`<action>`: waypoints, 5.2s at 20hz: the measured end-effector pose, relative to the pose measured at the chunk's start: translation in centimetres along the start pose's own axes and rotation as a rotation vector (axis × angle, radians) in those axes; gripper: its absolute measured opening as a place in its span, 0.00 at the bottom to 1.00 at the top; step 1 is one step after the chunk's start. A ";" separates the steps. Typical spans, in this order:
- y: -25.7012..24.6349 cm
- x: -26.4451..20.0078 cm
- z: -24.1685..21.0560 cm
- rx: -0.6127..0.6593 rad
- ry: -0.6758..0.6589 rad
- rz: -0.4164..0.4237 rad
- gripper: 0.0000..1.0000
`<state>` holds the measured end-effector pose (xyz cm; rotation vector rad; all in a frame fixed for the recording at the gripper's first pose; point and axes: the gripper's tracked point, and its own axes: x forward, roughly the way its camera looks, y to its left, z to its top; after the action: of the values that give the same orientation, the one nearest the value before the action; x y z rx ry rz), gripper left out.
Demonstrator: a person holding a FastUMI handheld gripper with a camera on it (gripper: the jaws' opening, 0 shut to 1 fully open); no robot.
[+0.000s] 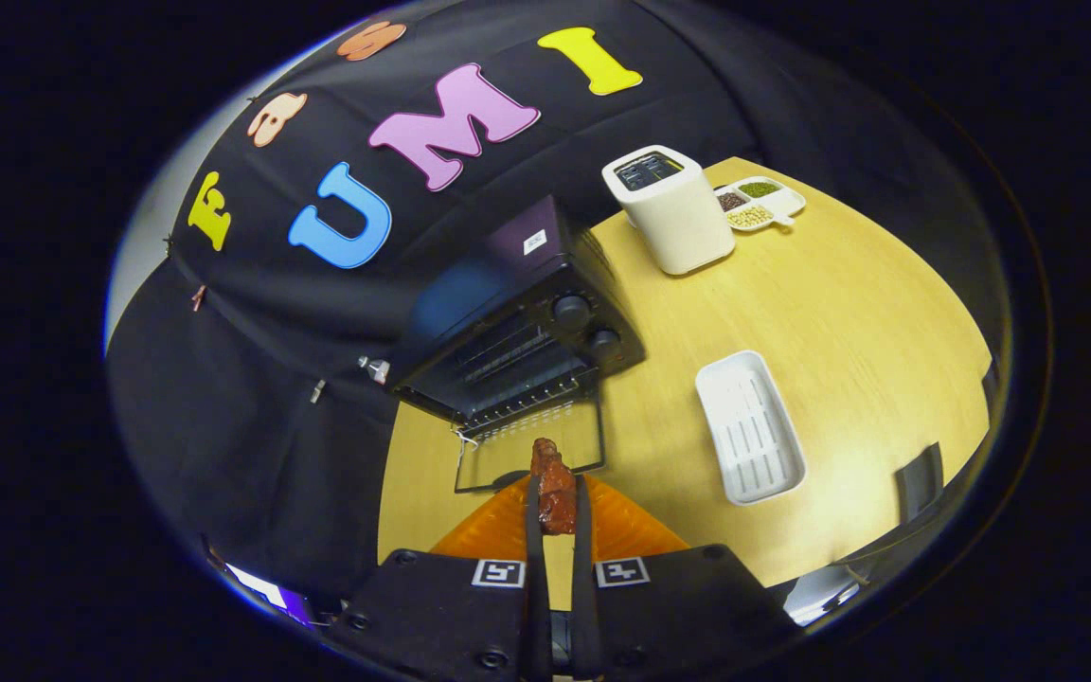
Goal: Open the toaster oven, put the food inside, and close the toaster oven door.
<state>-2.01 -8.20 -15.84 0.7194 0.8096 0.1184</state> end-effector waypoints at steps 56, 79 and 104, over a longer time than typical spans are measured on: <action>2.9 16.1 -4.1 -0.418 -0.009 -0.152 0.98; -1.3 18.1 -14.3 -0.497 0.221 -0.427 0.99; 4.5 15.6 -10.4 -0.521 0.039 -0.409 0.99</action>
<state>2.38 6.47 -27.59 0.0552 0.8999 -0.0275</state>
